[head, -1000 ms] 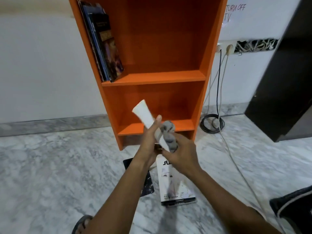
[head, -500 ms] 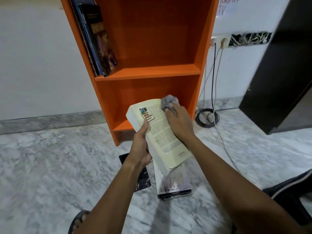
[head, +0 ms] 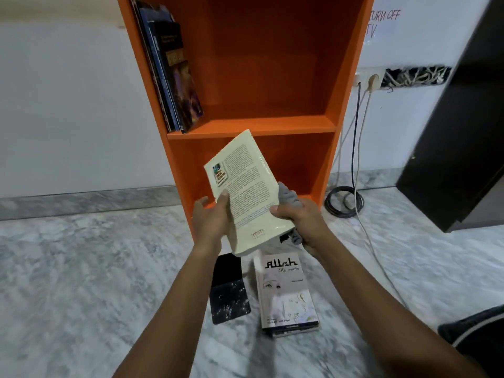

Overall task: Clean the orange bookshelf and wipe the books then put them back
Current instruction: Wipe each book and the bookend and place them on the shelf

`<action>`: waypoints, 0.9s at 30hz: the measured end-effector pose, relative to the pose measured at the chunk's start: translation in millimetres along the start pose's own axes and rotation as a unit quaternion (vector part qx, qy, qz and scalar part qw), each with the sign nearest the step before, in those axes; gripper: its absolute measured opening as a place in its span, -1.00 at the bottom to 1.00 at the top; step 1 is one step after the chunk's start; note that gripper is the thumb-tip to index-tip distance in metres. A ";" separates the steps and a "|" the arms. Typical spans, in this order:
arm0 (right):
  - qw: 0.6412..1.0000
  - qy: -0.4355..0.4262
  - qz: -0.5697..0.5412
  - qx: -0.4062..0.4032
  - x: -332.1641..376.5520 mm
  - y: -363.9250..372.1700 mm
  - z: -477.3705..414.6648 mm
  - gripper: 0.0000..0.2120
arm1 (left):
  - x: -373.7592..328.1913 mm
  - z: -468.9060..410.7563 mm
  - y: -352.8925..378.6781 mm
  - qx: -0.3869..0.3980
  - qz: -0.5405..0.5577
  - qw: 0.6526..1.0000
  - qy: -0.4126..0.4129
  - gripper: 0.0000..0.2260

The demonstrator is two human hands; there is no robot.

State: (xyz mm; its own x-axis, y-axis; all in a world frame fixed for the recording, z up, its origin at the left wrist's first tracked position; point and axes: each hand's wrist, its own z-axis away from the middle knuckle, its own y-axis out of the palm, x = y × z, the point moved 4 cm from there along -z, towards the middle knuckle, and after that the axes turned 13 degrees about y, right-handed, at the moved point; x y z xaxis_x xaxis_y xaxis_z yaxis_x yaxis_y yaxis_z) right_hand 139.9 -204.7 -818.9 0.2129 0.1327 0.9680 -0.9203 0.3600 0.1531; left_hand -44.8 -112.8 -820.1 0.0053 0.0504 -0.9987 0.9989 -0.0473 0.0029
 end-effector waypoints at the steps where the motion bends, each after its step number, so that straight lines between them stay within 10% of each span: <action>1: 0.999 -0.034 0.012 -0.039 1.0 5.1 2.3 -0.84 | -8.0 3.9 0.3 -0.037 -0.085 0.995 0.046 -0.53; 7: 0.942 -0.205 0.176 -0.200 -0.9 40.7 18.3 -0.80 | -47.0 30.1 39.9 0.085 -0.210 0.973 0.037 -0.07; 12: 0.864 -0.331 0.314 -0.214 0.8 68.8 32.8 -0.74 | -61.8 10.6 30.7 0.039 0.060 0.997 0.003 -0.49; 17: 0.897 -0.346 0.260 -0.095 29.3 83.7 22.7 -0.72 | -71.1 -15.7 14.1 0.067 0.190 0.979 -0.021 -0.74; 27: 0.995 -0.037 0.063 0.065 125.2 49.8 -62.3 -0.67 | -176.2 -59.5 -10.1 0.226 0.214 0.944 0.113 -0.83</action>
State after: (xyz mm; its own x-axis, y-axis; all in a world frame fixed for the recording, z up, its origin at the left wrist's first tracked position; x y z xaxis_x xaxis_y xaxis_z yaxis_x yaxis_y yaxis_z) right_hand 141.2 -112.7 -702.5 0.0731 0.0983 0.9925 -0.9739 0.2216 0.0498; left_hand -53.0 -61.9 -641.1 0.4638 0.1387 -0.8750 0.7814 -0.5294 0.3302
